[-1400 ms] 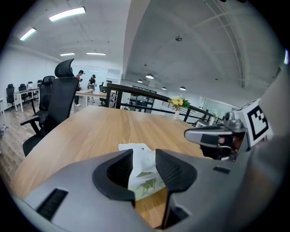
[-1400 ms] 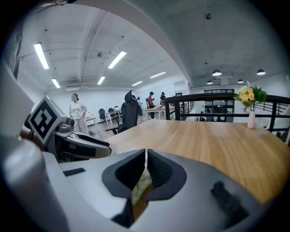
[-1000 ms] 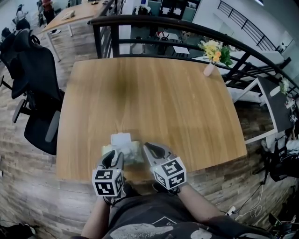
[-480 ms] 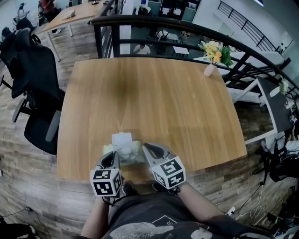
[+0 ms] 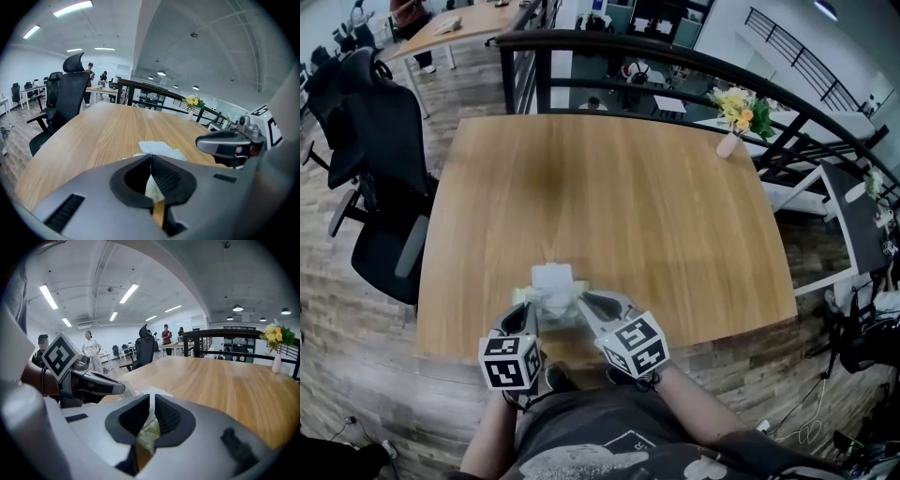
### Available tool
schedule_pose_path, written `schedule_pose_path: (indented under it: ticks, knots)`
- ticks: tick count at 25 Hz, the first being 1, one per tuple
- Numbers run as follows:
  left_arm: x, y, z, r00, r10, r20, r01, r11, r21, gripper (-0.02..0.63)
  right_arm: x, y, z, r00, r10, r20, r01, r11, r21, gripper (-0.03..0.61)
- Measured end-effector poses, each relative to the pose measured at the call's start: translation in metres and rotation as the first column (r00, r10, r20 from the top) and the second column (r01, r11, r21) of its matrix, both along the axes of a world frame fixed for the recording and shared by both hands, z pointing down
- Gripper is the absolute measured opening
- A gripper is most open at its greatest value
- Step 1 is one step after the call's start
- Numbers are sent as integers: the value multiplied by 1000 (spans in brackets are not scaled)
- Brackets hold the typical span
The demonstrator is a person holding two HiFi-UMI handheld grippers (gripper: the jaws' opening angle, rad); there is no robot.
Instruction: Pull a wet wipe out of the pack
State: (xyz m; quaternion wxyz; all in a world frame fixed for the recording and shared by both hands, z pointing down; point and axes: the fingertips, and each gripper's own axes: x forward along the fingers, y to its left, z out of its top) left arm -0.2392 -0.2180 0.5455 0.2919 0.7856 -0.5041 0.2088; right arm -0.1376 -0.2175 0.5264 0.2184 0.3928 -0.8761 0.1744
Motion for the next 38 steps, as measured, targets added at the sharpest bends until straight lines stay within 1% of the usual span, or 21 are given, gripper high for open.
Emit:
schedule_pose_path:
  ticks: [6, 7, 9, 14, 17, 23, 28, 30, 32, 34, 38]
  knots:
    - [-2, 0, 3, 1000, 7, 1, -7, 1000, -8, 15, -16, 2, 11, 999, -51, -9, 51, 998, -45, 31]
    - [-2, 0, 3, 1000, 8, 1, -8, 1000, -9, 15, -18, 2, 14, 998, -60, -9, 59, 997, -56, 39]
    - [-3, -1, 4, 1000, 11, 0, -11, 1000, -11, 17, -23, 2, 18, 997, -78, -10, 77, 994, -73, 107]
    - [-4, -1, 5, 1000, 15, -3, -15, 1000, -15, 15, -33, 2, 26, 993, -114, -21, 111, 989, -99, 137]
    - [-5, -1, 5, 1000, 16, -7, -16, 1000, -16, 17, -36, 0, 32, 992, -122, -43, 116, 987, -111, 144]
    - [-6, -1, 6, 1000, 21, -5, -21, 1000, -17, 15, -39, -6, 40, 986, -143, -86, 132, 984, -123, 144]
    - [-4, -1, 7, 1000, 22, -9, -22, 1000, -19, 17, -42, 2, 47, 974, -196, -116, 179, 974, -142, 143]
    - [-4, 0, 7, 1000, 18, -12, -18, 1000, -19, 15, -44, 4, 49, 972, -203, -121, 185, 972, -144, 139]
    - [-4, 1, 8, 1000, 12, -12, -13, 1000, -19, 15, -46, 6, 50, 973, -201, -113, 183, 972, -148, 120]
    - [-5, 2, 6, 1000, 10, -8, -10, 1000, -16, 16, -47, 7, 50, 973, -204, -108, 187, 971, -152, 72]
    - [-5, 3, 5, 1000, 8, 3, -8, 1000, -15, 15, -48, 7, 51, 969, -221, -112, 203, 968, -149, 53]
